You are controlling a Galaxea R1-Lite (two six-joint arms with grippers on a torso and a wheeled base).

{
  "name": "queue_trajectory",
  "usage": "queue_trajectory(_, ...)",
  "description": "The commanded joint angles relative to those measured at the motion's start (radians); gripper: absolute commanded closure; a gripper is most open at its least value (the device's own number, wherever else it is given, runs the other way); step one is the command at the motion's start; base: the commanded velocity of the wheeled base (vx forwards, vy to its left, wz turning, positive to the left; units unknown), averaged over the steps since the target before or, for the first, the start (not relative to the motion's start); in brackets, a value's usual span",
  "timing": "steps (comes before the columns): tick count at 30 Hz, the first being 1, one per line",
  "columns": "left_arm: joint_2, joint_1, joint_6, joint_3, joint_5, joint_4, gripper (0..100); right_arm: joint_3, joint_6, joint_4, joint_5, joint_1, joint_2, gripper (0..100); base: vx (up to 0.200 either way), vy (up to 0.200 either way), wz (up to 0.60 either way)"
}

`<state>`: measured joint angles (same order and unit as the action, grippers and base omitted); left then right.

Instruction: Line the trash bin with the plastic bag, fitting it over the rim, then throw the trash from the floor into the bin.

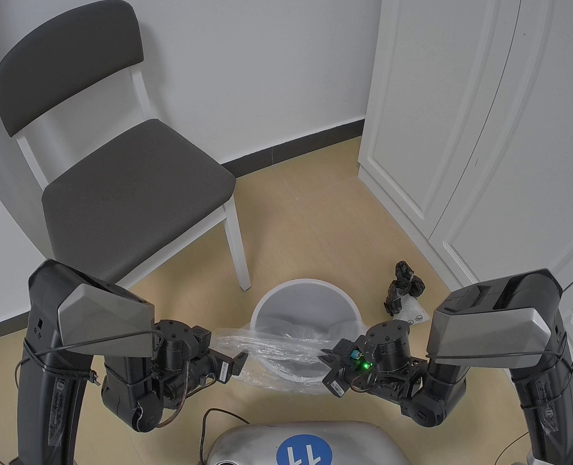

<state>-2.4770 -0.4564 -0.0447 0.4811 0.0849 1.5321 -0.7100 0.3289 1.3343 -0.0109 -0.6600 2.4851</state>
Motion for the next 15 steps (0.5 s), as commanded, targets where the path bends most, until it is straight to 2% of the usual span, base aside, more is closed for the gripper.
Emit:
queue_trajectory(1,-0.01,0.01,0.0,0.007,0.001,0.0,0,-0.008,-0.001,0.003,0.002,0.023,-0.02,100,0.0,0.0,0.0)
queue_trajectory(8,-0.023,0.03,0.0,0.034,0.001,0.002,0,-0.128,-0.03,0.034,-0.023,0.057,0.003,100,0.0,0.0,0.0)
queue_trajectory(10,-0.025,0.033,0.002,0.045,0.003,0.002,0,-0.169,-0.054,0.039,-0.06,0.049,0.026,100,0.0,0.0,0.0)
queue_trajectory(11,-0.025,0.035,0.008,0.048,0.001,0.002,0,-0.213,-0.071,0.04,-0.121,0.045,0.049,100,0.0,0.0,0.0)
queue_trajectory(13,-0.023,0.035,0.014,0.048,0.001,0.002,0,-0.279,-0.08,0.04,-0.189,0.046,0.075,100,0.0,0.0,0.0)
queue_trajectory(15,-0.02,0.038,0.014,0.044,-0.002,0.002,0,-0.344,-0.082,0.04,-0.222,0.053,0.101,100,0.0,0.0,0.0)
